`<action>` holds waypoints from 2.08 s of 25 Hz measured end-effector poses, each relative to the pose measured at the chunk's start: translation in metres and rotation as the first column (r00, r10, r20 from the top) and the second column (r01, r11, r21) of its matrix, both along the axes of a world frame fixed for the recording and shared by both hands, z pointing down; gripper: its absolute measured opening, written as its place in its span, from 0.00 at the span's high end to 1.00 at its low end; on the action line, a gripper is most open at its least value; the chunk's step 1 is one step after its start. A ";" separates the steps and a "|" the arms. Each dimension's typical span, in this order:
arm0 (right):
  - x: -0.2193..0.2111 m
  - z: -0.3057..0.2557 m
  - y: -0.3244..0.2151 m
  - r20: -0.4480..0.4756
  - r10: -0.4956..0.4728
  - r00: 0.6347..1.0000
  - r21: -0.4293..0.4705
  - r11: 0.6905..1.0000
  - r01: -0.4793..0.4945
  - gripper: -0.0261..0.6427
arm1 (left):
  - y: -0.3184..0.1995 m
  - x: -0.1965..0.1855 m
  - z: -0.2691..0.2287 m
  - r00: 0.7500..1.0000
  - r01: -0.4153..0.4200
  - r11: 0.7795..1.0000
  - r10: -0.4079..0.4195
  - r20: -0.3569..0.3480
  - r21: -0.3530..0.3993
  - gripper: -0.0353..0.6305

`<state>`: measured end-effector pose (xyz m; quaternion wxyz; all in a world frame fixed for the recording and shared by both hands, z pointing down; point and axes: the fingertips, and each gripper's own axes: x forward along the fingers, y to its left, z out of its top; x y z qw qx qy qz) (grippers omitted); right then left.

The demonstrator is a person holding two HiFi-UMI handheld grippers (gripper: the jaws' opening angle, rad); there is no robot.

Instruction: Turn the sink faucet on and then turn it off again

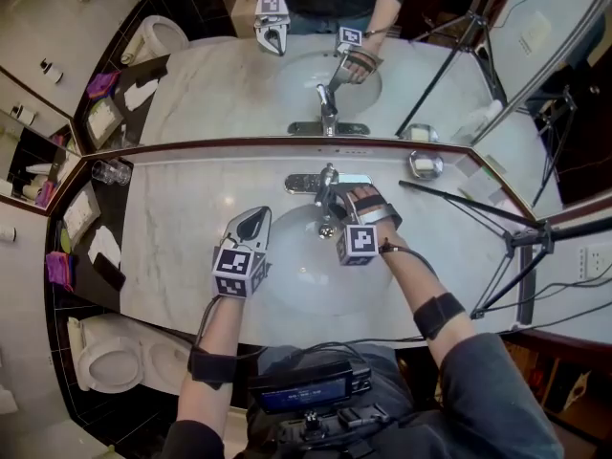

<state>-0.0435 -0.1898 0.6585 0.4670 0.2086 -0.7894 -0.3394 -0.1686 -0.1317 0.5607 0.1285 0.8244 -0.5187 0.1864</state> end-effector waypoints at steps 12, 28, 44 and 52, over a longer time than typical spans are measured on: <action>-0.024 0.032 -0.021 -0.088 -0.044 0.995 -0.006 0.999 0.044 0.55 | -0.007 -0.004 0.012 1.000 0.002 1.000 -0.003 -0.015 -0.020 0.95; -0.025 0.016 -0.033 -0.026 0.021 0.999 -0.086 0.996 -0.023 0.54 | -0.005 -0.004 0.025 1.000 -0.004 0.999 0.003 -0.023 -0.047 0.95; -0.012 -0.003 -0.066 0.130 0.179 0.975 -0.238 0.960 -0.145 0.54 | -0.009 -0.002 0.028 1.000 -0.007 0.999 0.005 -0.031 -0.050 0.95; -0.011 -0.003 -0.064 0.115 0.199 0.973 -0.251 0.954 -0.166 0.54 | -0.007 -0.004 0.029 1.000 0.000 0.999 -0.002 -0.031 -0.053 0.95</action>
